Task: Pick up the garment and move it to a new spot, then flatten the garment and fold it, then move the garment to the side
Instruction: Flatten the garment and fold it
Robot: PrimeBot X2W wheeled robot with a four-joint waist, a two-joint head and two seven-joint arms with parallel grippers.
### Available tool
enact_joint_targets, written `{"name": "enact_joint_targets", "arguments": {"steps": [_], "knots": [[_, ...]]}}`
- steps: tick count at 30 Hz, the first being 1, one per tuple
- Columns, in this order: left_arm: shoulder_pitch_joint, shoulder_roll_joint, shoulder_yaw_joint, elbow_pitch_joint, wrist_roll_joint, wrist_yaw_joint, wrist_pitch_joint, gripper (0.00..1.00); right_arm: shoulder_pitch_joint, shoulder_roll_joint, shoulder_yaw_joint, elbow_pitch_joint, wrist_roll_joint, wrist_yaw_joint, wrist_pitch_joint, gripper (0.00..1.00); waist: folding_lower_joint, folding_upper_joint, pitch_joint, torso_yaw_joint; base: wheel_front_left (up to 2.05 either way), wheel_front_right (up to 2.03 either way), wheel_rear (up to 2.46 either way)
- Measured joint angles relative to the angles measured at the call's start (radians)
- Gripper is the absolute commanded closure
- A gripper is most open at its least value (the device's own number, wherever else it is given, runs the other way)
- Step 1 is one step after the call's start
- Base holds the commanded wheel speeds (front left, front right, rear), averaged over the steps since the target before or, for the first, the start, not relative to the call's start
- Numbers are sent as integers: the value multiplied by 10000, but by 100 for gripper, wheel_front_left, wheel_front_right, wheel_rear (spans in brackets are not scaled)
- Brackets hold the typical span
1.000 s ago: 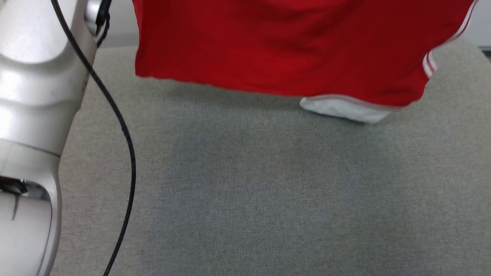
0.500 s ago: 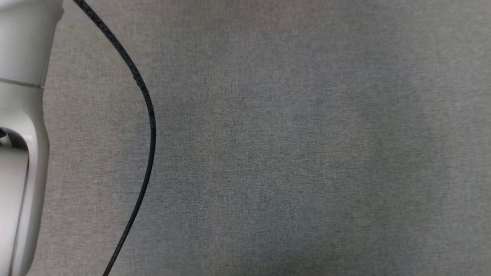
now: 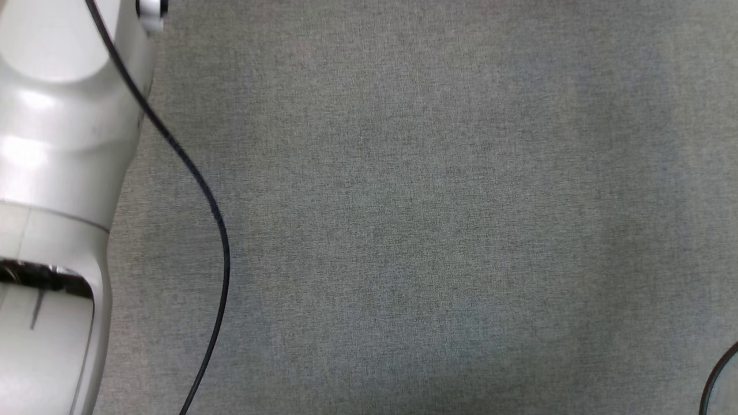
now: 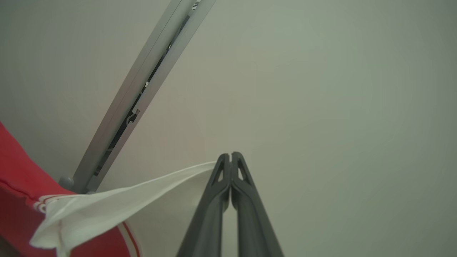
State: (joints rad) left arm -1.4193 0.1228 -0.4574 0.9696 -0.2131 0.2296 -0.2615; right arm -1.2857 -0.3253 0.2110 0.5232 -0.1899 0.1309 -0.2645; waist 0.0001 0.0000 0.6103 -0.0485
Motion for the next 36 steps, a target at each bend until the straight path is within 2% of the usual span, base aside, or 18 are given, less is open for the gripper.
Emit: {"name": "enact_joint_targets", "arguments": {"steps": [9, 26, 30, 36], "knots": [[1447, 249, -17, 466, 98, -337, 0, 100, 2026, -288, 541, -96, 901, 0, 0, 100, 0, 0, -824, 126, 0, 0, 0], [4730, 199, -1442, 1990, 867, -1595, 0, 100, 5766, -616, 1390, 784, 2683, 0, 0, 100, 0, 0, -3360, 479, 0, 0, 0], [5430, 196, -1929, 2405, 1135, -1925, 0, 100, 6516, -606, 1687, 1235, 3394, 0, 0, 100, 0, 0, -3995, 531, 0, 0, 0], [6296, 59, -2569, 2767, 1461, -2257, 2, 100, 7275, -652, 2698, 1939, 4855, 0, 0, 100, 0, 0, -4779, 556, 0, 0, 0]]}}
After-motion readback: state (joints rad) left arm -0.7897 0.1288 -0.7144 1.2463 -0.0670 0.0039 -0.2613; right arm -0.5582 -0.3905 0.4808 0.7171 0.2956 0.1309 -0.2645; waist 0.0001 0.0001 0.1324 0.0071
